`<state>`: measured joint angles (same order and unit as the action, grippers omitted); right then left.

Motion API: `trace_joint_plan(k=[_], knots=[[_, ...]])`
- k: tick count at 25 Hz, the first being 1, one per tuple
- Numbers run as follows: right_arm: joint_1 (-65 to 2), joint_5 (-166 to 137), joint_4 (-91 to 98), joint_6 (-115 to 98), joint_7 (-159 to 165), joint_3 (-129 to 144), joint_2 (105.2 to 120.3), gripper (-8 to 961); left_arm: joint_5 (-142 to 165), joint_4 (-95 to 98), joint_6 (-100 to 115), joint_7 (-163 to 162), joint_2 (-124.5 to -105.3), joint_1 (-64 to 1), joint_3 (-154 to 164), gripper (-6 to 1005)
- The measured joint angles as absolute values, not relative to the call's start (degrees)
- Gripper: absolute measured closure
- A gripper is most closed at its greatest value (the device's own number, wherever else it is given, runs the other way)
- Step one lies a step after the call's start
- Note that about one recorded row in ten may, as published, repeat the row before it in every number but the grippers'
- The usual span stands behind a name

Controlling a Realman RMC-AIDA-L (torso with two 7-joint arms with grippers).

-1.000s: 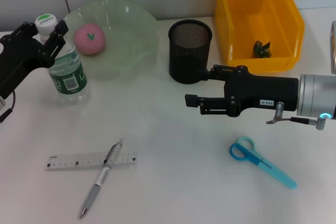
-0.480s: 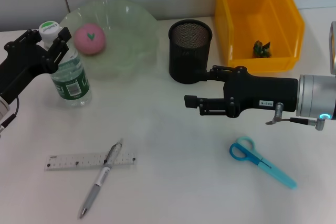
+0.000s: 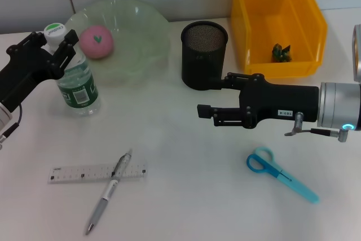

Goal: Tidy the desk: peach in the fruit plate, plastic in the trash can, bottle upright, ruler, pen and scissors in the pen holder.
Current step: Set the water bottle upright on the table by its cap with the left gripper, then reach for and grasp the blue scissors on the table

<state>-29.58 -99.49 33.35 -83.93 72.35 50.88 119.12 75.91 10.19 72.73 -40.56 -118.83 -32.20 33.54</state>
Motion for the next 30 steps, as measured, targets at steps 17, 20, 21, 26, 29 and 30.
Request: trace_joint_plan(k=[17,20,21,26,29,30], knots=[[-29.44,-99.49,33.31,-83.98,72.48,51.13,119.09,178,76.03,10.75,73.08,-42.98,-118.61,-32.06,33.58,276],[-29.44,-99.49,33.31,-84.0,72.49,51.04,119.09,179,76.34,12.29,73.77,-45.75,-118.42,-31.39,33.7,245],[-29.44,-99.49,33.31,-84.0,72.49,51.04,119.09,179,76.34,12.29,73.77,-45.75,-118.42,-31.39,33.7,235],[-29.44,-99.49,33.31,-84.03,72.49,50.65,119.09,179,77.24,21.91,79.83,-56.19,-118.06,-26.8,37.22,195],[-29.44,-99.49,33.35,-84.03,72.48,50.6,119.09,180,77.26,28.98,82.63,-65.74,-117.64,-22.86,40.25,197],[-29.44,-99.49,33.42,-84.04,72.44,50.37,119.09,180,77.27,31.15,83.69,-68.62,-117.4,-21.55,41.23,198]])
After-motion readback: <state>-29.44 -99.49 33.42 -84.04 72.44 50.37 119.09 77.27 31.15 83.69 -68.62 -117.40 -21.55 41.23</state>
